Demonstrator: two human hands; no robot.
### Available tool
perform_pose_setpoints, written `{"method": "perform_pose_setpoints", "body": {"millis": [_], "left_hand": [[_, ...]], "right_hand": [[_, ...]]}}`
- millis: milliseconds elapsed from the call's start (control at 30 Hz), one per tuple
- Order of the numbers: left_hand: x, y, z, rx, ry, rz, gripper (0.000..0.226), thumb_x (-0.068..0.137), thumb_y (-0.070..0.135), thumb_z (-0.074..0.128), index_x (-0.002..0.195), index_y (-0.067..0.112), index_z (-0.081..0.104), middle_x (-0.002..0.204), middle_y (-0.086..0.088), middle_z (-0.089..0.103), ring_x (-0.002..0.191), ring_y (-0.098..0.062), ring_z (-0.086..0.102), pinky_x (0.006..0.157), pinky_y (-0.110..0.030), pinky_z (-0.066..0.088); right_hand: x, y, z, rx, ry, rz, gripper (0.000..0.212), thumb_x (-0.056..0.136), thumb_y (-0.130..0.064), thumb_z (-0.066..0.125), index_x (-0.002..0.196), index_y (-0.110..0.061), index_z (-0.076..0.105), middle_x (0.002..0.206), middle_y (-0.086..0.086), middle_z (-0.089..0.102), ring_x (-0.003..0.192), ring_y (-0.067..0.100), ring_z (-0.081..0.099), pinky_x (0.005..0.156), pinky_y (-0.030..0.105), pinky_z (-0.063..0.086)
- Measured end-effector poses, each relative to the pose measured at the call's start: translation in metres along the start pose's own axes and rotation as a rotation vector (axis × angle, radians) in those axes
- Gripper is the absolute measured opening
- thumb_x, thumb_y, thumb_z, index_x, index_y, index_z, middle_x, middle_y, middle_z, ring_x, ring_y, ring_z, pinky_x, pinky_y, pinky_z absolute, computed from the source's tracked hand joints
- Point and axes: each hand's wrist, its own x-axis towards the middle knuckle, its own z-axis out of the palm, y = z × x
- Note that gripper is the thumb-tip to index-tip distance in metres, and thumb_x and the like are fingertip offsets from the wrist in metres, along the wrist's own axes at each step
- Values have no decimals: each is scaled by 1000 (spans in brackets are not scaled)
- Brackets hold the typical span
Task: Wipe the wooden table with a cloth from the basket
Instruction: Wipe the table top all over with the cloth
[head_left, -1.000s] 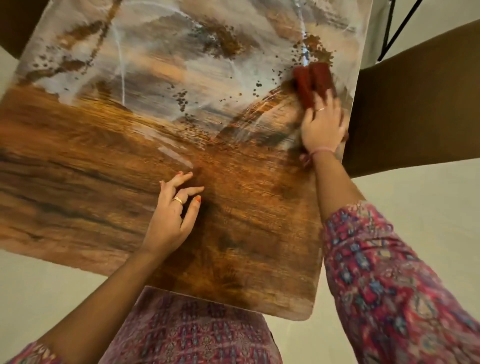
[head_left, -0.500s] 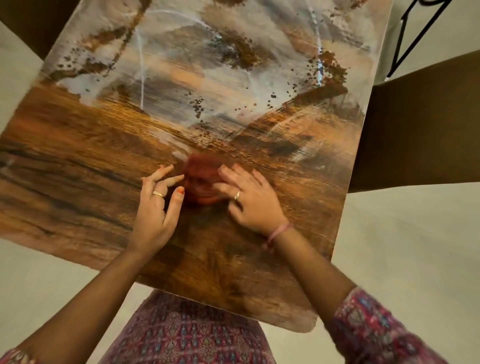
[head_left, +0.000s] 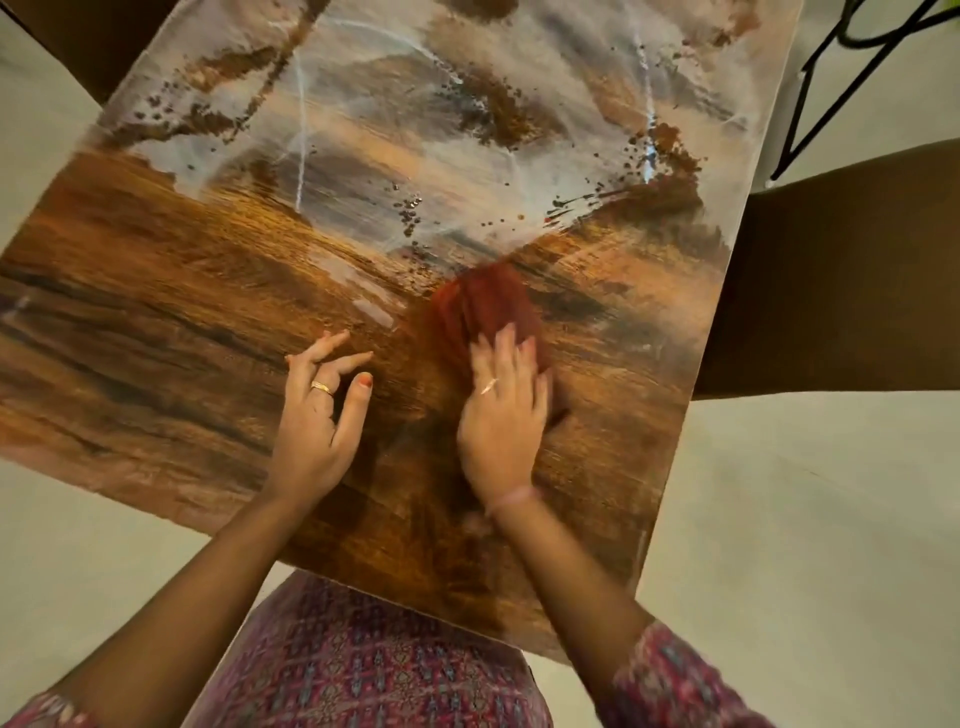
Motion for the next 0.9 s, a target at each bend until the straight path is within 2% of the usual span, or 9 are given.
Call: {"method": "perform_pose_setpoints", "body": {"millis": [100, 167, 267, 333, 567, 633, 733, 833, 900], "left_hand": [[5, 0, -2, 26, 3, 37, 31, 96, 27, 44, 119, 15, 59, 134, 3, 42, 134, -13, 32, 110, -57, 27], [8, 1, -4, 10, 1, 43, 28, 96, 28, 44, 119, 20, 58, 133, 8, 42, 134, -13, 32, 109, -59, 27], [10, 1, -6, 11, -16, 59, 24, 96, 28, 43, 117, 27, 54, 131, 16, 40, 134, -14, 32, 109, -60, 26], [8, -1, -8, 12, -16, 53, 24, 96, 28, 43, 117, 27, 54, 132, 9, 40, 134, -14, 31, 109, -61, 25], [0, -14, -18, 11, 25, 14, 31, 95, 27, 44, 118, 14, 60, 134, 2, 42, 133, -14, 33, 110, -57, 27], [0, -14, -20, 29, 49, 5, 32, 96, 27, 44, 120, 13, 60, 135, 3, 42, 133, -17, 34, 113, -49, 27], [3, -8, -20, 15, 86, -36, 34, 96, 27, 42, 122, 11, 58, 132, 6, 39, 133, -20, 37, 110, -19, 25], [9, -2, -22, 18, 131, -31, 34, 96, 24, 42, 122, 8, 58, 135, -5, 44, 132, -16, 35, 111, -25, 25], [13, -1, -26, 26, 135, -23, 35, 96, 24, 41, 120, 7, 59, 137, -9, 44, 132, -8, 32, 114, -35, 24]], "right_hand": [[-65, -9, -6, 11, -312, -280, 55, 86, -23, 41, 140, -34, 38, 155, -3, 28, 144, 20, 23, 114, 44, 20], [-33, 15, -11, 34, -269, -278, 52, 84, -25, 42, 135, -35, 45, 155, -5, 29, 144, 19, 23, 112, 43, 22], [53, 73, -22, -33, -104, 55, 50, 87, -23, 43, 136, -28, 47, 154, 2, 30, 143, 23, 24, 113, 48, 19], [104, 107, -32, -67, -30, 298, 50, 89, -23, 41, 139, -25, 44, 154, 4, 29, 143, 24, 22, 114, 49, 18], [185, 88, -25, 7, 61, 665, 48, 98, -26, 33, 146, -29, 33, 158, -3, 19, 146, 22, 12, 115, 47, 12], [173, 45, -10, -32, 57, 495, 47, 97, -25, 33, 144, -27, 37, 157, -2, 24, 145, 23, 18, 115, 46, 18], [106, -40, 20, 18, -62, 24, 47, 93, -22, 37, 140, -26, 43, 153, -1, 32, 142, 21, 25, 113, 45, 23], [3, -101, 29, 160, -371, -451, 50, 92, -26, 32, 141, -22, 42, 154, 0, 31, 144, 23, 19, 116, 44, 12], [-21, -106, 25, 189, -487, -586, 52, 91, -24, 33, 142, -19, 41, 153, -1, 32, 145, 22, 17, 117, 42, 7]]}}
